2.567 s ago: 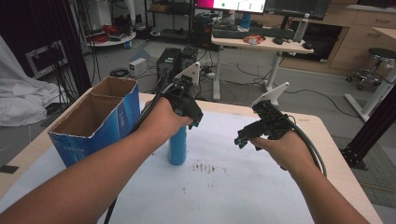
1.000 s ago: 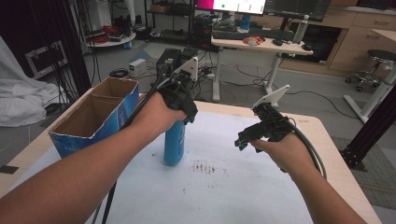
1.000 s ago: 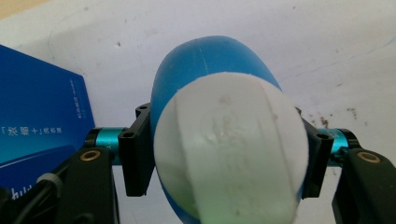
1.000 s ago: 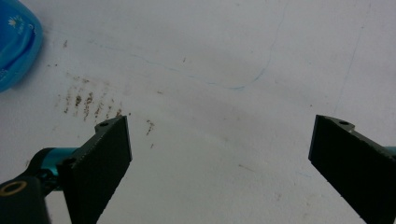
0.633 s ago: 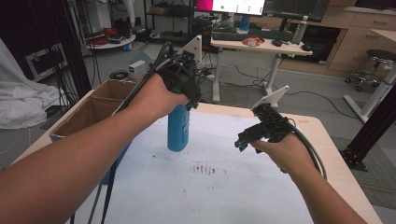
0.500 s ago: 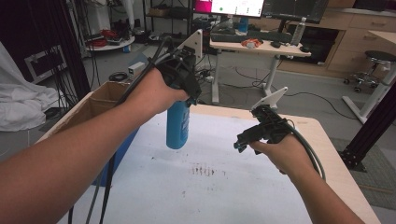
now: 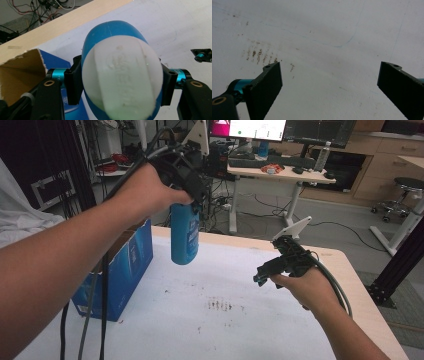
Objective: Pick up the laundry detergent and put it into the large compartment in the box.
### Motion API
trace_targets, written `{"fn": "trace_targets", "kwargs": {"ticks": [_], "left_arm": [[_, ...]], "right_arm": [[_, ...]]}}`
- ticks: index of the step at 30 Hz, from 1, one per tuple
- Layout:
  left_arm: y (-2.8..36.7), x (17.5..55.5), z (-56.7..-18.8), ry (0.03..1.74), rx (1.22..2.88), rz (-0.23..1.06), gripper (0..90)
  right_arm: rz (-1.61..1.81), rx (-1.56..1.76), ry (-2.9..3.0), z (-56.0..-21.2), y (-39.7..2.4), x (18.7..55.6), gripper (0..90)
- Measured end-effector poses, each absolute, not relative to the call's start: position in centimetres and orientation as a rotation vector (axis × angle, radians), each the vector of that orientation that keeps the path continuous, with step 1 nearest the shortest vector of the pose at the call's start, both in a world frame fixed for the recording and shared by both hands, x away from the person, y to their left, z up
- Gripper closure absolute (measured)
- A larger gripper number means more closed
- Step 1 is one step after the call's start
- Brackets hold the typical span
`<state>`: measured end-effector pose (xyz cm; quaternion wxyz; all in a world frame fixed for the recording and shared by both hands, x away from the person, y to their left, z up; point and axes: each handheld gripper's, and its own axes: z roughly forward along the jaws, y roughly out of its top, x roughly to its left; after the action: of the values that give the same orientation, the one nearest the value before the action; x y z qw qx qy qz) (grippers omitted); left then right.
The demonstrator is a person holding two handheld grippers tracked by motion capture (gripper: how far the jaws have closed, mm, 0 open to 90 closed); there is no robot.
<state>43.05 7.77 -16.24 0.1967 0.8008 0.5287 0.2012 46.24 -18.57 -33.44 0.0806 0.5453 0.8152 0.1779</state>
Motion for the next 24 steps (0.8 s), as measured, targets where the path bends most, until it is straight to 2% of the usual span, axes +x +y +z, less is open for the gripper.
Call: {"fn": "trace_targets", "kwargs": {"ticks": [10,24], "left_arm": [[11.0,42.0,-14.1,1.489,2.228,0.562,36.8],[16.0,40.5,-11.1,1.515,2.214,0.623,37.0]], "right_arm": [[0.537,1.610,2.452,-33.5,-18.0,46.1,5.1],[0.537,1.618,2.446,-33.4,-18.3,46.1,5.1]]}}
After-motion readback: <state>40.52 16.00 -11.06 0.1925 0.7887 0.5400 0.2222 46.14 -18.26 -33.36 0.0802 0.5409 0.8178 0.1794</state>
